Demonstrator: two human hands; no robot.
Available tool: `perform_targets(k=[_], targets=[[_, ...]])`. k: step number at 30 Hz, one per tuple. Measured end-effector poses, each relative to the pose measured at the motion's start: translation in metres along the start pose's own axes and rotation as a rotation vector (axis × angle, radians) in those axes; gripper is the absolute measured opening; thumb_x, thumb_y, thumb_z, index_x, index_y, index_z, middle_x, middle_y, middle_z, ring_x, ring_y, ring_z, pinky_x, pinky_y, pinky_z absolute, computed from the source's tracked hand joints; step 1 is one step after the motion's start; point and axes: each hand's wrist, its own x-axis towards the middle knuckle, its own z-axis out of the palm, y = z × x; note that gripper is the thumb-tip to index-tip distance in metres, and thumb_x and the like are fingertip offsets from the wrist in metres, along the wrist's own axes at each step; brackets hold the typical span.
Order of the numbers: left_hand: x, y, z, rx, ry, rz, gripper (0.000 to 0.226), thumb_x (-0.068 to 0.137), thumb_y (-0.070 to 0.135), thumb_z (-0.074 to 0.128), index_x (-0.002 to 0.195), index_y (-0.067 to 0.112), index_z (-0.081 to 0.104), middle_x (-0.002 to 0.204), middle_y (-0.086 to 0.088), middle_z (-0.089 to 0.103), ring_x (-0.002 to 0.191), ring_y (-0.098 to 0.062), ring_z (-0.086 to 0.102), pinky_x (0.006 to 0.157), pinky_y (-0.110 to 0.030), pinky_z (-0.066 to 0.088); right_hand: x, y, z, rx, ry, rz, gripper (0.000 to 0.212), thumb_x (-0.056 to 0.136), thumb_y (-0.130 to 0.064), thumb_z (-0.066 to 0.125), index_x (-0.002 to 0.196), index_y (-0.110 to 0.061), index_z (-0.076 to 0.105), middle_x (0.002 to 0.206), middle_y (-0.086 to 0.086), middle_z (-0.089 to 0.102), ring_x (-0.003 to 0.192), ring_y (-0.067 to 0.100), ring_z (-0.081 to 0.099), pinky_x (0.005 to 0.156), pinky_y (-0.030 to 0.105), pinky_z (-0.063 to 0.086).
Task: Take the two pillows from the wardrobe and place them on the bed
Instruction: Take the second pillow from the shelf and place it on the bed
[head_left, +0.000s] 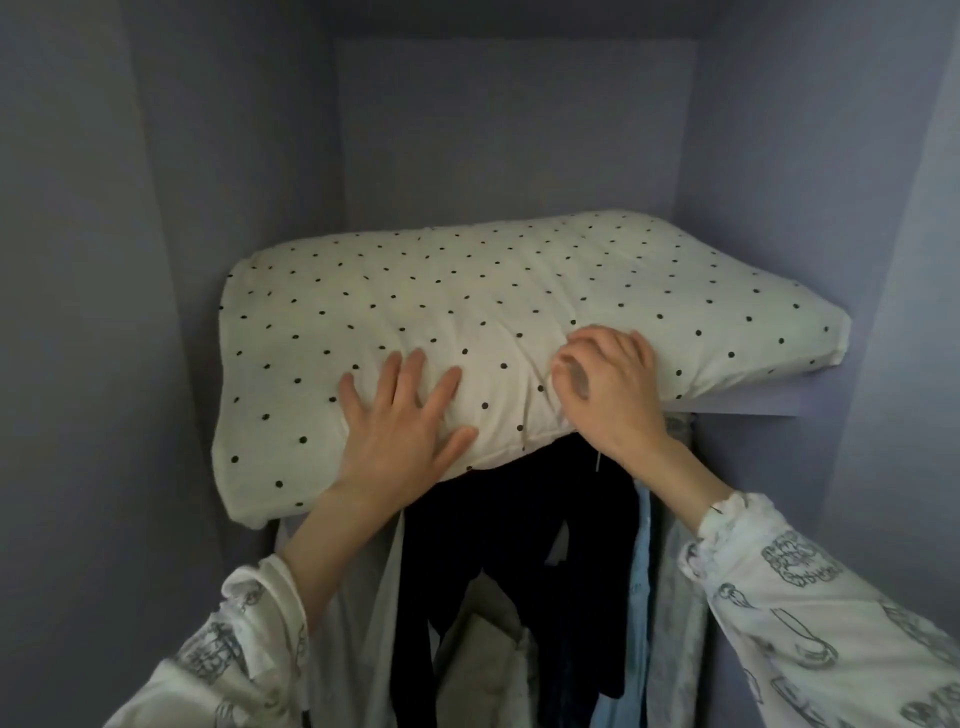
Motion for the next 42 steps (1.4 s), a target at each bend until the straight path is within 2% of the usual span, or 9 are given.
perform_targets(k=[5,10,15,18,21,24,32,38,42], targets=[[-0.014,0.001,-0.006,0.025,-0.007,0.024,0.059,0.082,0.053,0.046,0.132,0.021,0.046,0.128,-0.018,0.052,0.113,-0.035,0.052,0.085,-0.060,0.039,0.044,-0.017,0.029,-0.128,-0.193,0.021,0.047,0.092,-0.045,0.038,0.133,-0.022,0.045,0.147,0.004,0.039,0.137,0.022,0.030,0.110,0.060,0.007],[-0.020,-0.008,-0.009,-0.028,-0.021,0.077,0.048,0.085,0.043,0.051,0.129,0.027,0.047,0.120,-0.011,0.055,0.102,-0.033,0.054,0.080,-0.051,0.045,0.046,-0.020,0.054,-0.312,-0.202,-0.004,0.053,0.093,-0.051,0.023,0.139,-0.028,0.038,0.149,0.002,0.038,0.140,0.024,0.028,0.108,0.065,0.002],[0.019,-0.024,-0.011,-0.188,-0.033,-0.046,0.040,0.093,0.039,0.036,0.130,0.024,0.042,0.132,-0.006,0.043,0.120,-0.030,0.038,0.098,-0.052,0.032,0.017,-0.017,0.063,-0.308,-0.037,-0.077,0.047,0.094,-0.047,0.032,0.129,-0.026,0.054,0.141,0.004,0.051,0.134,0.028,0.040,0.109,0.065,0.011],[0.063,-0.040,-0.010,-0.185,-0.030,-0.016,0.050,0.094,0.042,0.035,0.142,0.029,0.027,0.154,-0.005,0.017,0.142,-0.028,0.008,0.110,-0.061,0.012,0.004,-0.014,0.068,-0.318,-0.022,-0.088,0.044,0.094,-0.048,0.034,0.128,-0.027,0.054,0.142,0.003,0.049,0.136,0.027,0.038,0.109,0.064,0.012],[0.091,-0.046,0.005,-0.197,-0.069,-0.017,0.062,0.090,0.056,0.031,0.144,0.041,0.004,0.158,0.002,-0.010,0.143,-0.028,-0.016,0.107,-0.068,-0.001,-0.007,-0.004,0.069,-0.366,-0.058,-0.166,0.045,0.095,-0.050,0.032,0.128,-0.027,0.052,0.144,0.003,0.046,0.137,0.025,0.035,0.109,0.065,0.012],[0.078,-0.038,0.037,-0.105,-0.054,-0.056,0.077,0.083,0.067,0.027,0.141,0.043,-0.017,0.156,-0.001,-0.021,0.141,-0.032,-0.022,0.103,-0.072,-0.004,-0.011,0.008,0.067,-0.404,-0.074,-0.209,0.047,0.094,-0.050,0.031,0.126,-0.022,0.053,0.147,0.002,0.042,0.139,0.023,0.032,0.110,0.064,0.011],[0.038,-0.022,0.054,-0.026,0.092,-0.071,0.078,0.082,0.064,0.035,0.146,0.033,0.004,0.156,-0.015,0.010,0.140,-0.044,0.009,0.097,-0.076,0.016,0.031,0.002,0.064,-0.327,0.074,-0.021,0.066,0.091,-0.056,0.032,0.148,-0.027,0.016,0.157,0.003,0.003,0.144,0.019,0.002,0.105,0.071,-0.002],[0.055,-0.026,0.033,-0.123,0.219,-0.113,0.058,0.084,0.054,0.046,0.136,0.032,0.034,0.143,-0.015,0.035,0.127,-0.037,0.031,0.101,-0.066,0.017,0.036,0.001,0.074,-0.337,0.072,-0.009,0.062,0.091,-0.060,0.031,0.145,-0.031,0.026,0.156,0.008,0.019,0.144,0.027,0.008,0.102,0.076,0.004],[0.101,-0.039,0.010,-0.101,0.311,-0.107,0.062,0.083,0.055,0.046,0.138,0.034,0.027,0.148,-0.014,0.025,0.134,-0.038,0.021,0.103,-0.068,0.011,0.032,0.005,0.078,-0.379,0.081,-0.075,0.062,0.091,-0.064,0.029,0.144,-0.032,0.031,0.154,0.011,0.024,0.142,0.033,0.017,0.100,0.078,0.009]])
